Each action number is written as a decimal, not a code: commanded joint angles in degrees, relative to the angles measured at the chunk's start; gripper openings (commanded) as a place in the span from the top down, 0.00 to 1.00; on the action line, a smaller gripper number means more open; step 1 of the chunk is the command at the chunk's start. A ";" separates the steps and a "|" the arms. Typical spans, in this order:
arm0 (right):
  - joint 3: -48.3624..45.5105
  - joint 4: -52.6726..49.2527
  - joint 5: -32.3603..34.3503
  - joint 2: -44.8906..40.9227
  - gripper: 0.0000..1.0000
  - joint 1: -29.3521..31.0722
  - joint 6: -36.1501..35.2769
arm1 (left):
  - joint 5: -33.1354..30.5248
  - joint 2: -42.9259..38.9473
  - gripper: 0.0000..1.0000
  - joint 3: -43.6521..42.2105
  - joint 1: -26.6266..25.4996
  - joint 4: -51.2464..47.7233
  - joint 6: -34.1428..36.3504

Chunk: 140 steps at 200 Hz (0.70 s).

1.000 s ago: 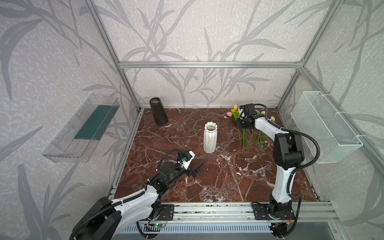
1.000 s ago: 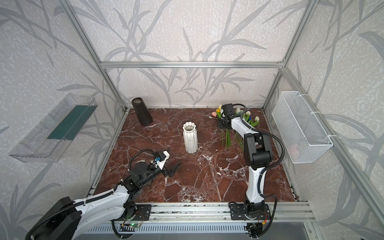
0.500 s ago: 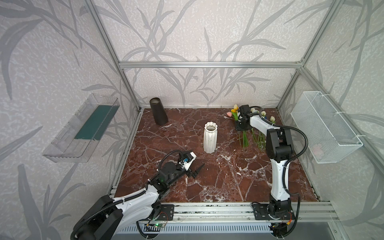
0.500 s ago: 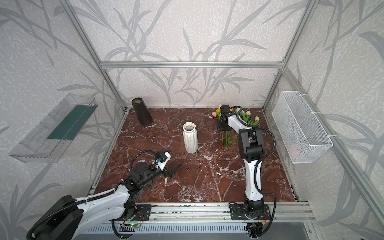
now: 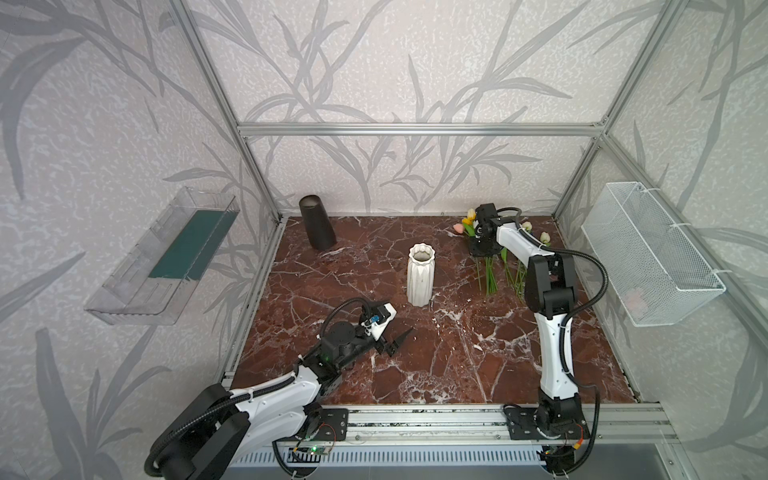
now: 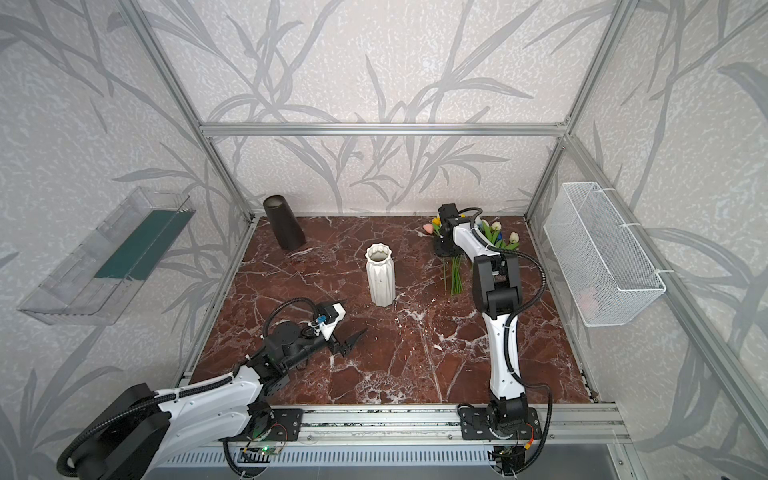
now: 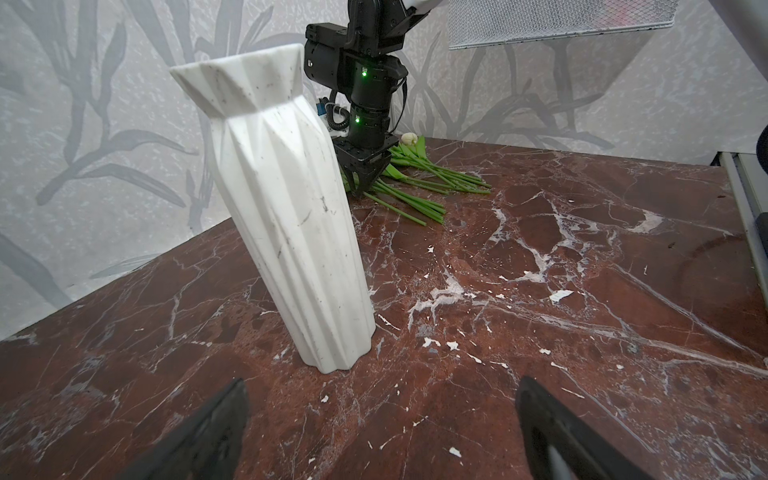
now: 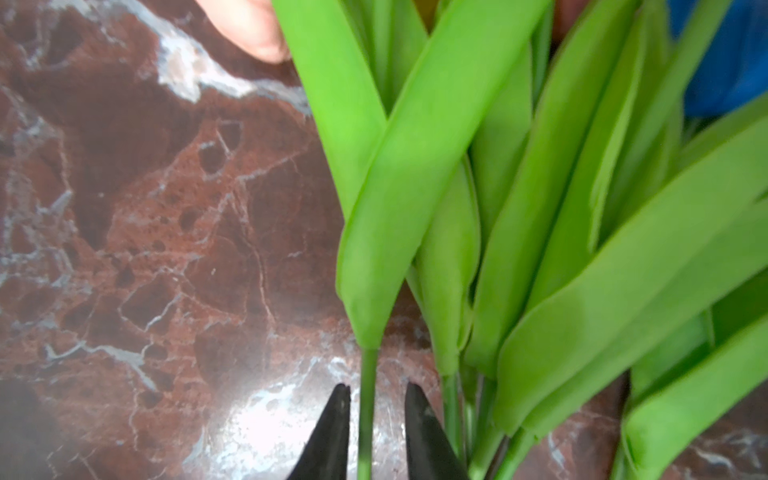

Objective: Arrange the flowers into the vase
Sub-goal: 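Release the vase with the left gripper while the right grasps a white tulip stem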

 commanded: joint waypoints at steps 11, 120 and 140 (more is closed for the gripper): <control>0.49 -2.73 -1.12 0.97 0.72 -0.29 0.39 | 0.87 -0.29 0.00 1.55 -0.43 0.72 1.16; 2.51 -3.94 -2.40 3.27 0.86 -0.29 0.15 | 0.24 0.39 0.01 2.04 -0.82 0.38 1.35; 2.33 -4.09 -3.17 2.64 0.91 -0.21 0.24 | 0.59 -0.27 0.00 1.91 -0.83 0.37 0.99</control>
